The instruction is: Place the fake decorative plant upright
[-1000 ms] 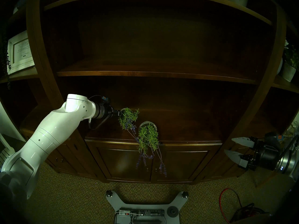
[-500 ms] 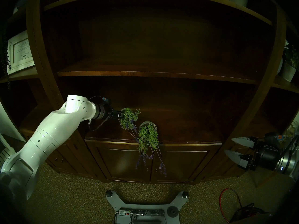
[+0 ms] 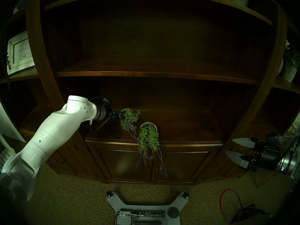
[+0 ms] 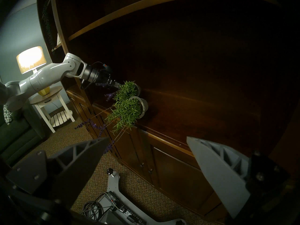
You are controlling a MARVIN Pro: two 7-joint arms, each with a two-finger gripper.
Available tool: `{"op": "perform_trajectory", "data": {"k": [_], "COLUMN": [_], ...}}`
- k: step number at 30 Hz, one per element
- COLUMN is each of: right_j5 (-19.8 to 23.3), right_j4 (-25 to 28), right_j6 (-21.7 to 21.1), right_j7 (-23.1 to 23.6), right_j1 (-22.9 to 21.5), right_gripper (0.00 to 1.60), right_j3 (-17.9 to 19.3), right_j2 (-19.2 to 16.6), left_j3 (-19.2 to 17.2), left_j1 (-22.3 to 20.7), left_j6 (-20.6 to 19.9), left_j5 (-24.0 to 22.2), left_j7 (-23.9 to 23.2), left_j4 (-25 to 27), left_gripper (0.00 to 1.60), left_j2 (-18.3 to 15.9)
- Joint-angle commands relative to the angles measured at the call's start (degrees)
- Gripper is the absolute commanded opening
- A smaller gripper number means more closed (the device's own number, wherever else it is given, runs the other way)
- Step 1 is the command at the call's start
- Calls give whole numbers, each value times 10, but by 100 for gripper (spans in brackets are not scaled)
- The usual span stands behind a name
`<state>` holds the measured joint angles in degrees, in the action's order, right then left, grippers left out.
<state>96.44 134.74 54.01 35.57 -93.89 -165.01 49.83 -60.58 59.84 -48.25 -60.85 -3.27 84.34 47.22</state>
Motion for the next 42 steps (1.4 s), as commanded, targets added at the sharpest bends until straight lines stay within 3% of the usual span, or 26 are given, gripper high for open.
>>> {"op": "perform_trajectory", "data": {"k": [1, 20, 25, 30, 38, 42], "right_j5": [-1, -1, -1, -1, -1, -1], "right_j4": [1, 1, 1, 1, 1, 1], "right_j6": [2, 2, 2, 2, 2, 2], "right_j7": [1, 1, 1, 1, 1, 1], "right_j1": [-1, -1, -1, -1, -1, -1], "right_gripper": [160, 160, 160, 160, 160, 160], "right_j3": [1, 1, 1, 1, 1, 1], "right_j2": [0, 0, 0, 0, 0, 0], "left_j3": [-3, 4, 5, 9, 9, 5], "left_j1": [-29, -41, -46, -47, -41, -34], "left_j6": [9, 19, 19, 21, 22, 21], "left_j5": [6, 31, 36, 41, 47, 47], "left_j7": [-13, -27, -35, -43, -47, -45], "left_j4": [-6, -29, -37, -46, -44, -34], "left_gripper": [104, 115, 104, 79, 59, 33], "left_j2": [6, 17, 22, 29, 32, 30]}}
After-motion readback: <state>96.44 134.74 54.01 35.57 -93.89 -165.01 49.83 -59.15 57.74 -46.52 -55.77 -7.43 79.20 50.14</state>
